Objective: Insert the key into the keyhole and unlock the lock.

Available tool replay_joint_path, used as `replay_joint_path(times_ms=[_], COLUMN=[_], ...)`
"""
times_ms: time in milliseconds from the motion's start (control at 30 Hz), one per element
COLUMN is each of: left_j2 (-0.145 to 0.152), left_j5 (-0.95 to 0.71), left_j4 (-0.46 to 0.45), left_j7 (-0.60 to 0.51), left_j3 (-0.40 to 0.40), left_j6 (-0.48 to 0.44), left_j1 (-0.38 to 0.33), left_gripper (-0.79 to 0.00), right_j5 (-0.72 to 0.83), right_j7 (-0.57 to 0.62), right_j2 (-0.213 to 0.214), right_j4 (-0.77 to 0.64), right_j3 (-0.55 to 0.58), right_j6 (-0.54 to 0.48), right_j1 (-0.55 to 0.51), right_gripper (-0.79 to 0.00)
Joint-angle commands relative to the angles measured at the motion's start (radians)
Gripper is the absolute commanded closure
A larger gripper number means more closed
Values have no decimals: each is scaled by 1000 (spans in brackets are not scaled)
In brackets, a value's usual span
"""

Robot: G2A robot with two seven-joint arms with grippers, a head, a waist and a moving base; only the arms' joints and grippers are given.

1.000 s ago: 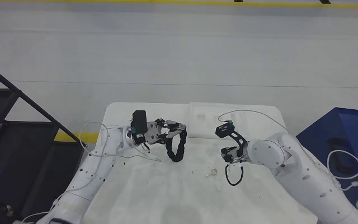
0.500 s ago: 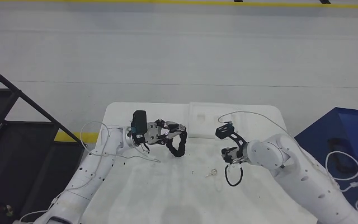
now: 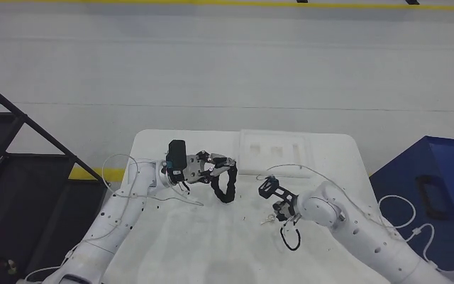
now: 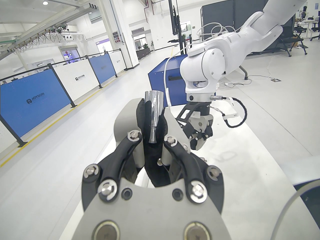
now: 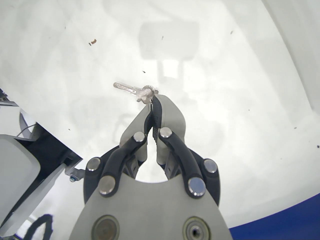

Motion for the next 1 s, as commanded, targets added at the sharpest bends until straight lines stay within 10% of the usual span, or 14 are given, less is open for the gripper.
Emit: replay_joint_path(times_ms=[0, 233, 733, 967], left_j2=[0, 0, 0, 0], left_j5=[0, 0, 0, 0], left_j4=[0, 0, 0, 0], left_j7=[0, 0, 0, 0], left_j3=[0, 0, 0, 0], left_j6=[0, 0, 0, 0], left_j1=[0, 0, 0, 0], left_gripper=[0, 0, 0, 0], right_j5=[-39, -122, -202, -208], right_j7=[12, 12, 28, 25], right_j2=[-10, -34, -90, -111], right_j4=[3, 14, 93, 117], right_j3=[-39, -106, -179, -185], right_j6=[-58, -135, -98, -78], right_j1=[16, 40, 80, 91], right_gripper=[-166, -326, -348, -62])
